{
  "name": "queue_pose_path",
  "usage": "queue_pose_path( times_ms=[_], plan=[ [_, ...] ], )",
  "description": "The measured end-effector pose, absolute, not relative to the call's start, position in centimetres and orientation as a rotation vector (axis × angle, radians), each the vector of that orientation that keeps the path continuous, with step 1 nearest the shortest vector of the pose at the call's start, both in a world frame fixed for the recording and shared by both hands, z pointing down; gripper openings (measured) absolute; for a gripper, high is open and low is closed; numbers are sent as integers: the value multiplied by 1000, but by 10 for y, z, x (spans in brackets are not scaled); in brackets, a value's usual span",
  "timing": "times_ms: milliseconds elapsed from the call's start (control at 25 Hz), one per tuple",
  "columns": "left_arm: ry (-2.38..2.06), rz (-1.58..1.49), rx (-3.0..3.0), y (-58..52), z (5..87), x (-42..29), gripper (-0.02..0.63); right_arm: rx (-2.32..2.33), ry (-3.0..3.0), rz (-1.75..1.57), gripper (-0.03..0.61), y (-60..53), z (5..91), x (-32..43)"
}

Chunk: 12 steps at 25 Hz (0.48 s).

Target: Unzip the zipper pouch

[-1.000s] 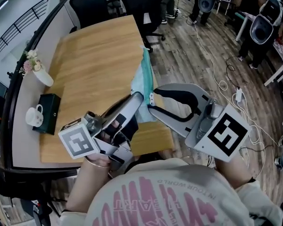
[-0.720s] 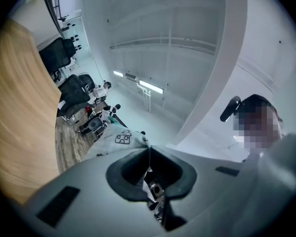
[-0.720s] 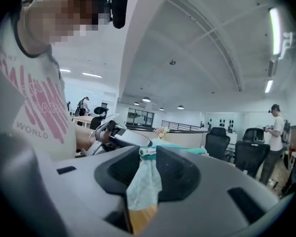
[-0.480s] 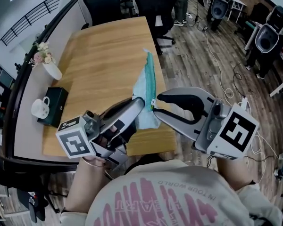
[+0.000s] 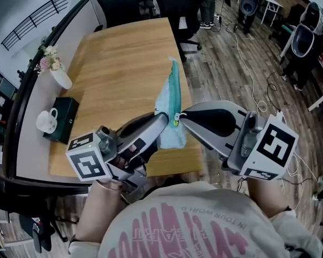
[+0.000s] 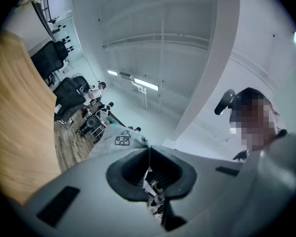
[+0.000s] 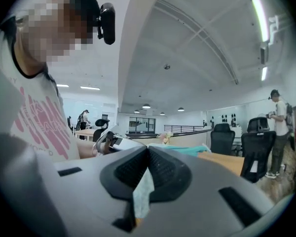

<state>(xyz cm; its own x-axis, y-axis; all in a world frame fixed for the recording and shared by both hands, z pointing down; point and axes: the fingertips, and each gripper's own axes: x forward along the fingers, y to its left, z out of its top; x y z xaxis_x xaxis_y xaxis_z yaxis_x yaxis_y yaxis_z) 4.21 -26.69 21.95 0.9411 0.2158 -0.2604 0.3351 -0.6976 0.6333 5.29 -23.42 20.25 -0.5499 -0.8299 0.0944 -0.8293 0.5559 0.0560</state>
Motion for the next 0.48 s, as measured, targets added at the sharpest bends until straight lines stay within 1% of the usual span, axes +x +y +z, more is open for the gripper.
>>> queue_pose_path(
  times_ms=[480],
  plan=[
    [397, -157, 2458, -268, 224, 42, 12, 1477, -2642, 18, 0, -237, 207, 59]
  ],
)
